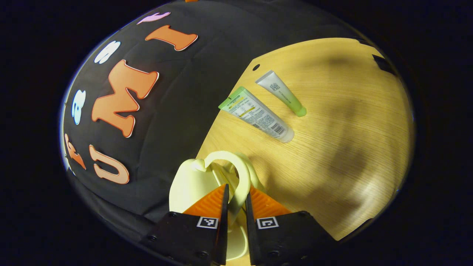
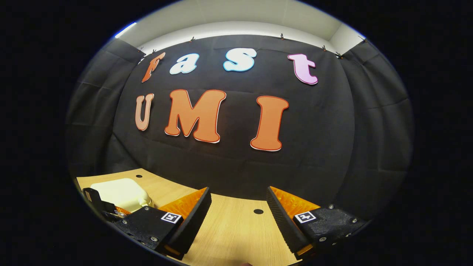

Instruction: First open the suitcase, pack the skin care products into it, and then close the suitcase.

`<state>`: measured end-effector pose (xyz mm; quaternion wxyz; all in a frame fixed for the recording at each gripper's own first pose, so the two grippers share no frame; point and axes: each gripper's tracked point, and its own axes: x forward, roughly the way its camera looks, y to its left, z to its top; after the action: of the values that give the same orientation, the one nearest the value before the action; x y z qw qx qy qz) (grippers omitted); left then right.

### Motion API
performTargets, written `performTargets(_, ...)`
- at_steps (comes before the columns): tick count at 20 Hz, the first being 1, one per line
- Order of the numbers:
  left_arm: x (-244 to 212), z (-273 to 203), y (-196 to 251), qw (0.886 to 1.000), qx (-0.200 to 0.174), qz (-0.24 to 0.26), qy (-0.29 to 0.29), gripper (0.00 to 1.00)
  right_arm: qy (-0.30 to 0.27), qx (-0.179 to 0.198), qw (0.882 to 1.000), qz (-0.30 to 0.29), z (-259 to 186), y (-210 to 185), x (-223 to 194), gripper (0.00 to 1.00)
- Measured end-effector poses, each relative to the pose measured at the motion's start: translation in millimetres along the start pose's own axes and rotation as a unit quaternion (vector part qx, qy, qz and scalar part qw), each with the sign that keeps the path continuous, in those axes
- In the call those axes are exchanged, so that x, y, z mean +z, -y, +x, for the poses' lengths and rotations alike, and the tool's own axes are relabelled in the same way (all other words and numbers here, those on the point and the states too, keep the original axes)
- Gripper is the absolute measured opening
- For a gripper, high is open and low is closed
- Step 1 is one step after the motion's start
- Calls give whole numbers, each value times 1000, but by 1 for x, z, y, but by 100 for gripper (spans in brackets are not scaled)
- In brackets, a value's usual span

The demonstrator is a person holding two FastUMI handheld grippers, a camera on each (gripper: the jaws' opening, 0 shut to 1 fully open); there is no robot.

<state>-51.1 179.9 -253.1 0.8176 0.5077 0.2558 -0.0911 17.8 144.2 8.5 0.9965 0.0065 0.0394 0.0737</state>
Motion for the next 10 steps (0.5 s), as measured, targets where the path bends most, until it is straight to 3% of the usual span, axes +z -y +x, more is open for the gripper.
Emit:
performTargets(1,4,-2,-7,1000,4,-3,4,10,0,2,1000,1,0,-1,-1,95)
performTargets(2,4,-4,-9,1000,2,-20,3,7,-1,5,1000,0,0,-2,-3,95)
performTargets(7,19,-18,-45,992,16,-119,31,6,-4,13,1000,-7,1,-18,-3,96)
performTargets(10,16,-33,-70,979,29,-196,53,7,-12,23,1000,-9,3,-41,-5,95)
